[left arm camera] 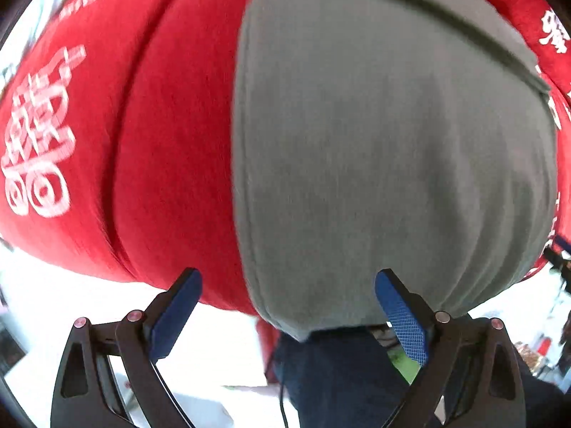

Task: Fold small clothes
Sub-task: 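Move both tools to the sweater hem and grasp it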

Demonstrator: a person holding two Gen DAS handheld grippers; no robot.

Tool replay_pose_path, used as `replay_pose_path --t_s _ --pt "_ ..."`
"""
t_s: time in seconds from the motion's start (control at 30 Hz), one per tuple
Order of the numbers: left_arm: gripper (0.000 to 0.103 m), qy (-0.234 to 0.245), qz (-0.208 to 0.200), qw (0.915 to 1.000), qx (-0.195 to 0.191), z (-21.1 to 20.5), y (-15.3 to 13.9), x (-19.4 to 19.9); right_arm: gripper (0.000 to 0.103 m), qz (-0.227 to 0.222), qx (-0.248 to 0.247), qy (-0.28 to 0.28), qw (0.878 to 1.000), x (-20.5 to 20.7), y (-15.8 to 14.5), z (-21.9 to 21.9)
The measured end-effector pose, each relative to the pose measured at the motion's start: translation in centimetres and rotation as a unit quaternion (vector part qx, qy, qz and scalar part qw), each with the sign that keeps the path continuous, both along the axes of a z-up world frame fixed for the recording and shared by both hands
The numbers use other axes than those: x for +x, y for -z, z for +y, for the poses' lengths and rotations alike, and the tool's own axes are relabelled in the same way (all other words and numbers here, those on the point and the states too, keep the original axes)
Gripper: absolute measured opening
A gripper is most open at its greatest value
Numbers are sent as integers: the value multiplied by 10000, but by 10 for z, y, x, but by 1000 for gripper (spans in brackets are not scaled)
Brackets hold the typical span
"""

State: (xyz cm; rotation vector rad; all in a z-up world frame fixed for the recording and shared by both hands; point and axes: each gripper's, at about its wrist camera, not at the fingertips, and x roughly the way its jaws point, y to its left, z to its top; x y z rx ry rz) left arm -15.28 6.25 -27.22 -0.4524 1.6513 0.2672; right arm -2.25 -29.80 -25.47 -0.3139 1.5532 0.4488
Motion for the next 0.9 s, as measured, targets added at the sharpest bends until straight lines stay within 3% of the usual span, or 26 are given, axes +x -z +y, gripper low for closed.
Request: replay_pose_path --t_s 0.2,0.27,0.3,0.33,0.4,0.57,0.77,0.9 --pt "96 -294 63 9988 -396 -20 24 -3 88 395 -39 341 9986 -21 29 11" --pt "85 -415 -5 9977 -537 -24 23 -2 69 410 -130 417 9982 -23 29 8" --pt "69 -425 -58 9972 -615 -31 28 -9 60 448 -104 425 9980 -22 26 5" --pt "47 -375 -88 9971 -652 -32 26 -16 25 475 -44 387 9981 -20 22 8" --pt "13 -252 -152 9957 -884 -27 19 -27 14 562 95 187 9982 -22 15 15" --pt "12 -106 -507 9925 -1103 -18 -15 -25 11 691 725 302 9945 -12 -20 9" --pt "12 -335 -1500 9832 -984 6 -80 5 11 168 1514 570 9867 24 -76 0" --pt "12 -547 -1923 9765 -810 34 -89 39 11 -191 1746 831 9809 69 -88 4"
